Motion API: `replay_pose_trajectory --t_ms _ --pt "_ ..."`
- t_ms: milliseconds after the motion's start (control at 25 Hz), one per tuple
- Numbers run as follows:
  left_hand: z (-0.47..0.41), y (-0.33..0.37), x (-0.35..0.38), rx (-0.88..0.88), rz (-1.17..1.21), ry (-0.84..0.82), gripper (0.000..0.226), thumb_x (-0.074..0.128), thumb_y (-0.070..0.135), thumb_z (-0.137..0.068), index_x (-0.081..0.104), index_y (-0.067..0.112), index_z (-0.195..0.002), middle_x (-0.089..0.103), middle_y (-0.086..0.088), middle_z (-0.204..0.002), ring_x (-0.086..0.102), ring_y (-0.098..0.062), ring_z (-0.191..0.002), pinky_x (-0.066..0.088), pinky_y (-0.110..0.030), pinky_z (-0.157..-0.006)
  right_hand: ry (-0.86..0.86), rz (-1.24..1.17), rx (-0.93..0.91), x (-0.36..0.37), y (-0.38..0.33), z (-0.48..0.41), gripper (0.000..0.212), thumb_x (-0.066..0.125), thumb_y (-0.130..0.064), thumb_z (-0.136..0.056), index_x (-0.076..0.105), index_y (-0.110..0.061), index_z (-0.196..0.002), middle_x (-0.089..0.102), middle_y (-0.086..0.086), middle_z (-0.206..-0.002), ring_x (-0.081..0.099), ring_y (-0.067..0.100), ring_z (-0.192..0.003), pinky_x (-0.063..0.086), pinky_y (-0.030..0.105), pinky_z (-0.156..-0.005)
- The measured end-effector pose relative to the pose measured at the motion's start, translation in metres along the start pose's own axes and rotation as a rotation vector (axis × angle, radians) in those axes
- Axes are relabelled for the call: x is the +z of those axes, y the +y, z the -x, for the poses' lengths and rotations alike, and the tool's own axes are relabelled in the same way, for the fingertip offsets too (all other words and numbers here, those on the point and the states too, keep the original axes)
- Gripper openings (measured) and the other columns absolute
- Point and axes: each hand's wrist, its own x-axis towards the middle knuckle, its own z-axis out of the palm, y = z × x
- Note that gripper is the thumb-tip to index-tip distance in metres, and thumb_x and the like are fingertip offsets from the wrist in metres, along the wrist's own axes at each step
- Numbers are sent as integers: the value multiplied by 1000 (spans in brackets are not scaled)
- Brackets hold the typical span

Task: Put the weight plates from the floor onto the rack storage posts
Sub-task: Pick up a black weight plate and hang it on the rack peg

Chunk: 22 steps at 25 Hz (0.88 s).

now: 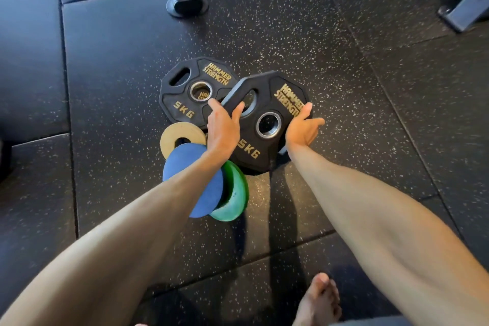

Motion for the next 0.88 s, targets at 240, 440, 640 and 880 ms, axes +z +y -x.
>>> replay_pose_trajectory --t_ms 240,440,640,880 --pt "47 128 -95 -36 -8 20 59 54 40 -100 34 -4 -133 56 -24 -130 53 -38 -121 39 -34 -85 22 -3 -60 -68 -138 75 50 40 -48 -102 43 -2 -122 60 24 -125 57 42 -116 44 48 -95" --pt "89 301 -218 20 71 61 50 55 40 -99 40 -2 -122 61 -19 -119 60 -34 -110 46 -36 -82 -20 -15 -150 -145 -324 166 54 36 -49 -103 56 -3 -122 62 20 -126 55 39 -119 40 51 -104" --pt "133 494 -335 67 109 139 52 58 42 -97 44 -2 -120 61 -15 -116 59 -30 -107 45 -33 -81 -81 -20 -299 -240 -519 247 57 36 -54 -102 58 -3 -116 63 18 -121 60 33 -110 43 35 -82" --pt "158 678 -419 125 213 197 55 67 49 -88 57 3 -117 66 -9 -112 64 -23 -104 53 -34 -87 -159 -44 -452 -328 -706 286 61 35 -56 -102 58 0 -115 63 19 -122 59 34 -112 36 32 -76"
